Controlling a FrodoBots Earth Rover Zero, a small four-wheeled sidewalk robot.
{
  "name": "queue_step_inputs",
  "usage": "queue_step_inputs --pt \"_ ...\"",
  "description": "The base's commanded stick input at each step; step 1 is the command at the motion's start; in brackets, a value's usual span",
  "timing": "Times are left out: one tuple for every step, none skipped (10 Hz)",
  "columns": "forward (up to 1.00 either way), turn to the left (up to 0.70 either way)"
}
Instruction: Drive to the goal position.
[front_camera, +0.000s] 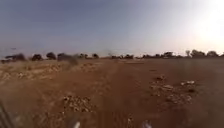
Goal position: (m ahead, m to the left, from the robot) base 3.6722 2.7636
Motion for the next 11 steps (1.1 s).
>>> queue_step_inputs --pt "0.50 0.00" --pt "0.50 0.00" --pt "0.50 0.00" --pt "0.50 0.00" --pt "0.50 0.00" --pt "0.50 0.00" --pt "0.50 0.00" --pt "0.50 0.00" --pt "0.50 0.00" --pt "0.50 0.00" --pt "0.50 0.00"
